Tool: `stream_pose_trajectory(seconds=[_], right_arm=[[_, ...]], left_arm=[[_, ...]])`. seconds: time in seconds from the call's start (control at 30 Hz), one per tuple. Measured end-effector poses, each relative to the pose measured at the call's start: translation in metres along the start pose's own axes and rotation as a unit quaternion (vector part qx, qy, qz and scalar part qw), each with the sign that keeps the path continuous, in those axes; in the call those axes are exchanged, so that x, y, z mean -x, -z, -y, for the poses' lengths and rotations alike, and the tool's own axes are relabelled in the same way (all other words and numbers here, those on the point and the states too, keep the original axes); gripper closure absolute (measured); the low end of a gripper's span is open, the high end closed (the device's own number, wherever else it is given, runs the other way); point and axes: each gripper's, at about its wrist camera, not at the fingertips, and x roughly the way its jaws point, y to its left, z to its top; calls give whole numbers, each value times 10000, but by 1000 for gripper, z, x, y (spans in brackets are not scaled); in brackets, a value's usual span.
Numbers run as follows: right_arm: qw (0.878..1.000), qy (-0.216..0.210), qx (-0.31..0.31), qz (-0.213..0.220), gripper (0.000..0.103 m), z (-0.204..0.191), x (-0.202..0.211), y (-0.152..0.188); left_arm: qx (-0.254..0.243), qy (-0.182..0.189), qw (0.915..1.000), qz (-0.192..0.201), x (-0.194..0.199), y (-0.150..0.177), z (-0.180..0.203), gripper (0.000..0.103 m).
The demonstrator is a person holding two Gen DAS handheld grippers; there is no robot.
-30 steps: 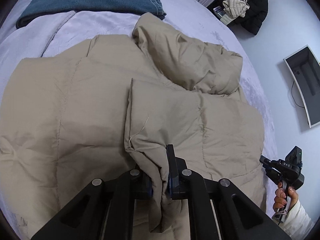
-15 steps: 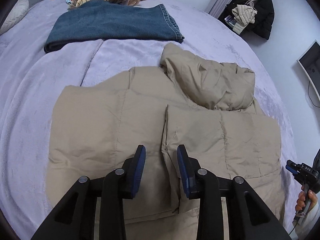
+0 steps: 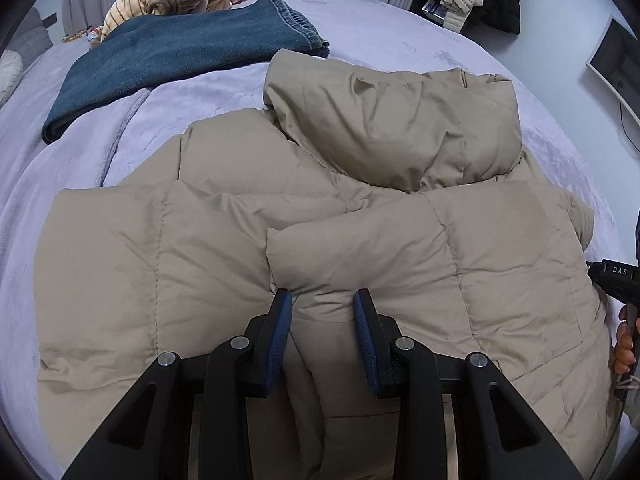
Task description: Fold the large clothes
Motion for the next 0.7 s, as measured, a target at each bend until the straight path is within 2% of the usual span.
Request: stream_pose_trajectory(seconds=[0.1,0.3,0.47,0.7], right_arm=[[10000,32,10,-8,95,-1,3,-2],[9998,148,122,-2,90,-8,33,3],[9993,200,323,-62,90,-11,66,25],[9986,102,172,-488,90,-2,96,61]], left_arm=[[81,4,10000,-46,2,-1,-2,68],[159,-315,9994,-48,34,2,-2,68],[210,-451,9986,-202,58,21,2,68],[362,-427,9971,-508,88,51,20,68]])
